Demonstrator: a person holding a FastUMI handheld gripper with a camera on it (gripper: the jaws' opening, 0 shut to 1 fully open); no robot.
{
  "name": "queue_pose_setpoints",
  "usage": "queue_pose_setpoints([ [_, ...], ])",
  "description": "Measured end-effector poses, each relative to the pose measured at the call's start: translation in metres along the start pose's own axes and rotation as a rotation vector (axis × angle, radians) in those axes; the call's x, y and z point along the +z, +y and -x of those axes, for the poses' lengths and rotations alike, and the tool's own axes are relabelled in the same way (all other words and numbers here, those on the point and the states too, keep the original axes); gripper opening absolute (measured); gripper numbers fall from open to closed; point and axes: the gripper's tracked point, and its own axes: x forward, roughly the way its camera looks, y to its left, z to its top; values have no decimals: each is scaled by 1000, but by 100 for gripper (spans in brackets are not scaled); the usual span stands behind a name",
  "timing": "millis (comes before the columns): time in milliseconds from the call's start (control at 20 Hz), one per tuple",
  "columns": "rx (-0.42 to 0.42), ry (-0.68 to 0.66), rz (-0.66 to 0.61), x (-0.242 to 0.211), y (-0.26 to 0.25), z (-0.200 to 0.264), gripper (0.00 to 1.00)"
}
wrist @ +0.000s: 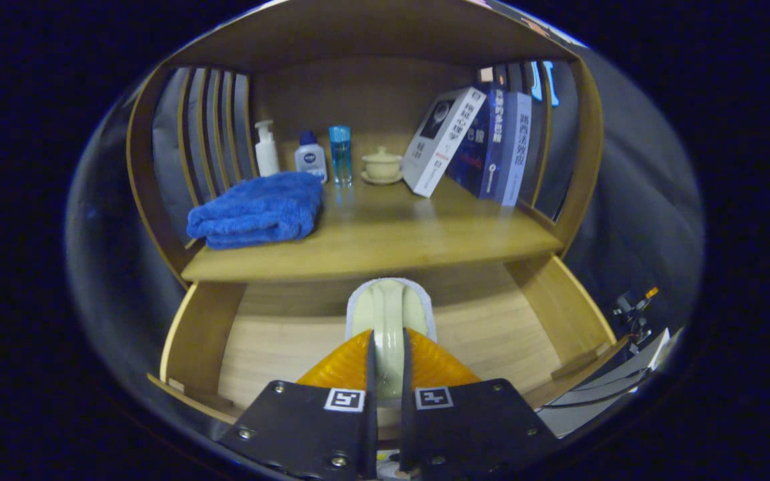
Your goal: Pull open the drawer, take out the items inside it, and place them on the countertop above the cabinet.
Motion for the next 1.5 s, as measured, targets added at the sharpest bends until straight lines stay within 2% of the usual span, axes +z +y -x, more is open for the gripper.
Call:
queue_pose_setpoints([
  [250, 9, -115, -15, 46, 2, 10, 13],
  [650, 68, -189, -28, 95, 11, -33, 13],
  [1050, 77, -134, -1, 101, 18, -87, 14],
  [1500, 72, -160, -49, 117, 10, -112, 13],
])
